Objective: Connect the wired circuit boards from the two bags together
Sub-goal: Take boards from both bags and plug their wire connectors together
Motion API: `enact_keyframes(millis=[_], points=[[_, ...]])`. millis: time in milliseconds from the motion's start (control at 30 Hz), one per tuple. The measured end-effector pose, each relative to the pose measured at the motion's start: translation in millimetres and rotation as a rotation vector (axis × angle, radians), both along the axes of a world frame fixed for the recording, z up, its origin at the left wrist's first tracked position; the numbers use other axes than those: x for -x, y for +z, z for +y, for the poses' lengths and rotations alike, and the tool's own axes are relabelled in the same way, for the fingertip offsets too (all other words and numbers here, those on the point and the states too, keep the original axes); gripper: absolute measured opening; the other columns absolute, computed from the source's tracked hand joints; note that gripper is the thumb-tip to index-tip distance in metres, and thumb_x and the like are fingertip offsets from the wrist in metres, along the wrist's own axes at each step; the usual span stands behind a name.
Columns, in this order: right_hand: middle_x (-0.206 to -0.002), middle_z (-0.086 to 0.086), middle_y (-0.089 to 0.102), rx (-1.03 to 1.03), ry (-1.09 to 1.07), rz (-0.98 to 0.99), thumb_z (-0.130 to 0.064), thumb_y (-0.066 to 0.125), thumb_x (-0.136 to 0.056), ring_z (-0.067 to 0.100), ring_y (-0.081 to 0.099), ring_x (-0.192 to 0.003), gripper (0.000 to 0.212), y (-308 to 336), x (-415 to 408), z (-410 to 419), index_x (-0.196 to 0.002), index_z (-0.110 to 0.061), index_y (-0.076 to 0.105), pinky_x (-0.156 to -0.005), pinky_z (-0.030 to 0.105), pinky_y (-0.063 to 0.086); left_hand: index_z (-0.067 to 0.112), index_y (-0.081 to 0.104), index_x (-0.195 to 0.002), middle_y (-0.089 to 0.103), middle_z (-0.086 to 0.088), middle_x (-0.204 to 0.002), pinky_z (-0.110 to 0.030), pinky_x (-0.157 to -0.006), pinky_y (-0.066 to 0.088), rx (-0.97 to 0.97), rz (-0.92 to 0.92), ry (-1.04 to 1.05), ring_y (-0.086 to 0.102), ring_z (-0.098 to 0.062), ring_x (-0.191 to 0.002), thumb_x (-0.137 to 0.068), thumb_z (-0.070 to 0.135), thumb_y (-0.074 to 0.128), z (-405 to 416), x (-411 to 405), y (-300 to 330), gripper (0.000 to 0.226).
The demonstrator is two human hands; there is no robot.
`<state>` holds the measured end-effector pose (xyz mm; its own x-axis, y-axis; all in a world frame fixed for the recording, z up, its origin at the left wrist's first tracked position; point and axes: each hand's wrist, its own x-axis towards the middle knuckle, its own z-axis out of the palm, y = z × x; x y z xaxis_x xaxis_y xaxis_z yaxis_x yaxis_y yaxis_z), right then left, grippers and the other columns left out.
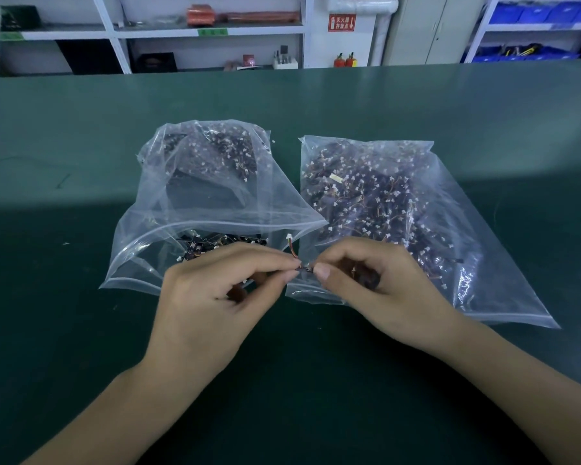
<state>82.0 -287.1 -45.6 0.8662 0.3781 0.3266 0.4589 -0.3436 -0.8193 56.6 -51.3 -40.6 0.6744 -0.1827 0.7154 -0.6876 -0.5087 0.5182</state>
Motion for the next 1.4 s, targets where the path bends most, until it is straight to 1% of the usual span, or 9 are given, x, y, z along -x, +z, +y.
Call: enact_keyframes(millis=[67,200,300,433,533,567,867,1100,1400], points=[[-0.078,-0.017,0.067,-0.031,0.024,0.019,-0.029,0.072,-0.102,0.001,0.056,-0.066,0.011,-1.8,-0.4,-0.4,-0.095,-0.021,0.077,-0.065,0.011,0.040,0.013,0.084,-0.098,0.080,0.012,-0.102,-0.032,-0.063,0.058,0.034,0.036,-0.013,0.077,-0.012,-0.086,-0.091,0.009,0.081,-0.3,0.4,-0.4,0.009],[-0.080,-0.016,0.068,-0.071,0.054,0.040,-0.030,0.075,-0.100,0.005,0.058,-0.069,0.006,-3.2,-1.4,-0.8,-0.095,-0.026,0.076,-0.066,0.017,0.044,0.015,0.084,-0.097,0.080,0.014,-0.102,-0.030,-0.064,0.059,0.068,0.119,-0.042,0.077,-0.012,-0.085,-0.090,0.006,0.085,0.4,0.2,-2.0,0.012],[-0.083,-0.008,0.072,-0.060,0.059,0.021,-0.028,0.076,-0.099,0.008,0.060,-0.069,0.005,-5.0,-2.1,-1.0,-0.095,-0.024,0.077,-0.065,0.019,0.046,0.021,0.084,-0.098,0.080,0.016,-0.096,-0.033,-0.059,0.058,0.117,0.228,-0.060,0.076,-0.012,-0.079,-0.090,0.014,0.085,-1.5,0.6,-5.4,0.011],[-0.082,-0.010,0.072,-0.040,0.043,-0.006,-0.028,0.076,-0.099,0.008,0.062,-0.068,0.005,-6.4,-2.8,-1.6,-0.094,-0.027,0.077,-0.066,0.018,0.047,0.028,0.078,-0.103,0.078,0.009,-0.093,-0.036,-0.053,0.057,0.164,0.325,-0.074,0.074,-0.017,-0.081,-0.095,0.024,0.076,-1.9,0.3,-8.9,0.009],[-0.084,-0.007,0.074,-0.048,0.047,-0.013,-0.027,0.077,-0.099,0.014,0.065,-0.070,0.005,-7.5,-3.1,-1.8,-0.095,-0.025,0.077,-0.065,0.025,0.051,0.029,0.077,-0.102,0.075,0.012,-0.089,-0.019,-0.058,0.050,0.057,0.285,-0.057,0.070,-0.016,-0.075,-0.096,0.029,0.073,-0.7,-1.0,-9.2,0.007],[-0.084,-0.006,0.074,-0.051,0.050,-0.015,-0.027,0.077,-0.099,0.015,0.066,-0.070,0.005,-7.8,-3.1,-1.9,-0.095,-0.024,0.078,-0.066,0.026,0.052,0.028,0.077,-0.101,0.074,0.014,-0.087,-0.017,-0.058,0.048,0.009,0.264,-0.046,0.068,-0.016,-0.072,-0.097,0.030,0.072,-0.7,-1.2,-9.2,0.007],[-0.082,-0.014,0.071,0.022,0.050,-0.151,-0.019,0.076,-0.099,0.009,0.064,-0.070,0.006,-5.8,-3.9,-0.9,-0.093,-0.017,0.078,-0.066,0.015,0.045,0.027,0.076,-0.091,0.069,0.017,-0.081,-0.015,-0.062,0.042,-0.013,0.258,-0.039,0.062,-0.015,-0.065,-0.096,0.021,0.074,-0.5,-1.0,-7.8,0.008],[-0.083,-0.013,0.071,0.025,0.055,-0.144,-0.019,0.076,-0.098,0.016,0.065,-0.071,0.007,-4.4,-3.9,-1.4,-0.093,-0.016,0.078,-0.066,0.019,0.047,0.025,0.077,-0.089,0.069,0.017,-0.079,-0.014,-0.060,0.043,-0.015,0.243,-0.035,0.063,-0.015,-0.066,-0.095,0.020,0.074,-1.2,0.0,-5.6,0.008],[-0.081,-0.014,0.071,0.044,0.057,-0.163,-0.020,0.076,-0.099,0.011,0.063,-0.070,0.009,-2.0,-3.6,-1.6,-0.093,-0.014,0.078,-0.066,0.014,0.043,0.026,0.077,-0.090,0.068,0.019,-0.080,-0.012,-0.062,0.041,-0.040,0.232,-0.044,0.062,-0.013,-0.067,-0.095,0.022,0.075,-0.3,-1.1,-6.4,0.007]])
